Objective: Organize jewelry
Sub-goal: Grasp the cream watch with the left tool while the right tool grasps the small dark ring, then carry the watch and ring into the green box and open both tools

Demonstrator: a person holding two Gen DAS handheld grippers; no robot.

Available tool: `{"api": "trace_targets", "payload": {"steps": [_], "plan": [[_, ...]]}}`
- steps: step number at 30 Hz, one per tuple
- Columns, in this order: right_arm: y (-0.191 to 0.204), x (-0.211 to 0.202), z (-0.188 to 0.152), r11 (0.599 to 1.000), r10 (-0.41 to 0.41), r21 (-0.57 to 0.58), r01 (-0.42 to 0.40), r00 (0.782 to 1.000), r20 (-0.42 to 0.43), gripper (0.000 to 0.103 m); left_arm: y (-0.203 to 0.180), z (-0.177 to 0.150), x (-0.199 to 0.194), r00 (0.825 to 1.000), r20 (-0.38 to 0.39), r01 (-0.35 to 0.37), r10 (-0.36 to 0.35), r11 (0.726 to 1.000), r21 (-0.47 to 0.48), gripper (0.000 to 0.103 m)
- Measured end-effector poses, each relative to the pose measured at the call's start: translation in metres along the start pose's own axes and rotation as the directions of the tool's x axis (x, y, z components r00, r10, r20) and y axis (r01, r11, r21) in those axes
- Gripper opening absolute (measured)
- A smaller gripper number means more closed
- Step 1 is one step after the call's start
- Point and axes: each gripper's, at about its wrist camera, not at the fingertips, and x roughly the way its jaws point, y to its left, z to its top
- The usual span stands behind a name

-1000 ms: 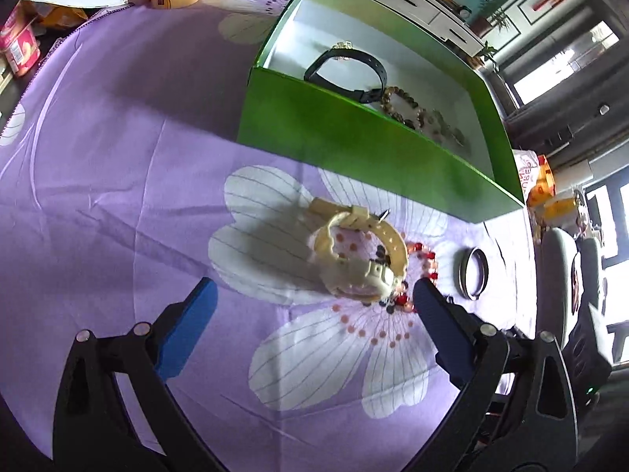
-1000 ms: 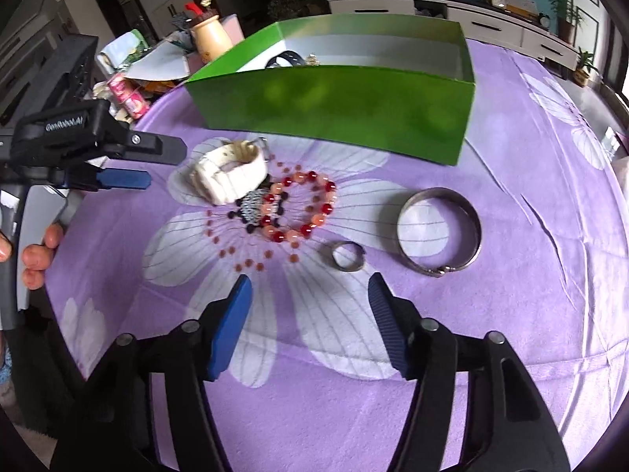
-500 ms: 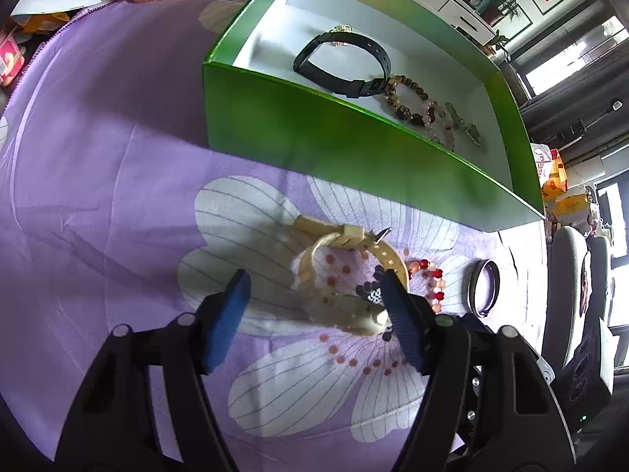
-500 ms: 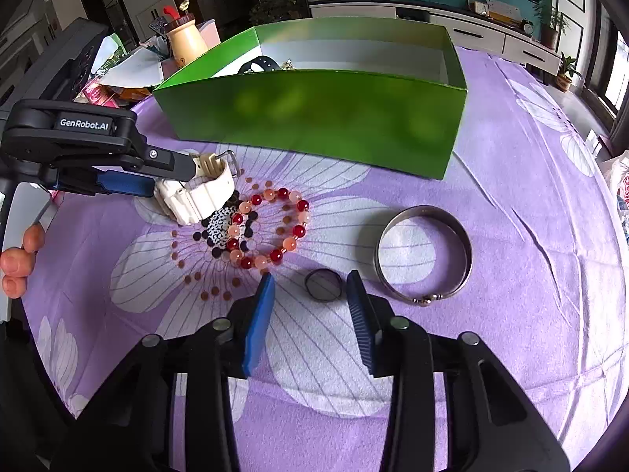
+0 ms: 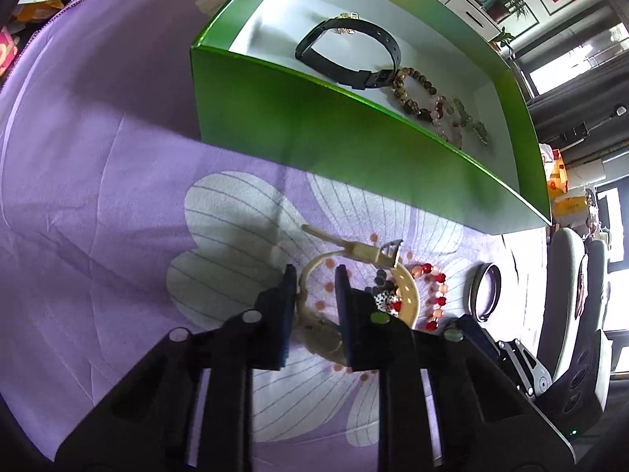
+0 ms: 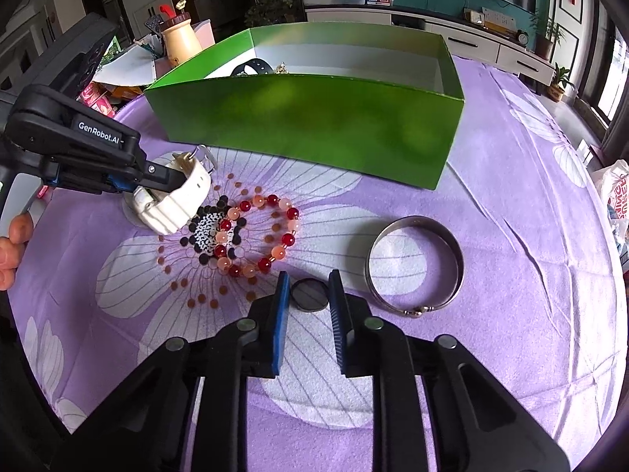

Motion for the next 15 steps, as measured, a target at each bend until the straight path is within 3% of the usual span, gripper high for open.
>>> {"api": "trace_targets", "payload": {"steps": [5, 15], "plan": [[-0.002, -0.002, -0.002, 1.000, 0.013, 0.013, -0.013, 1.000, 0.007, 0.020, 0.006, -0.002, -0.001, 1.000, 0.003, 0.002, -0.002, 1.000, 0.031, 0.007], [-0.014, -0.024, 0.006, 0.992, 0.074, 0.099, -0.080, 0.995, 0.063, 0.019, 0.004, -0.009, -0.011, 0.998, 0.068, -0.018, 0.012, 0.995, 0.093, 0.006]]}}
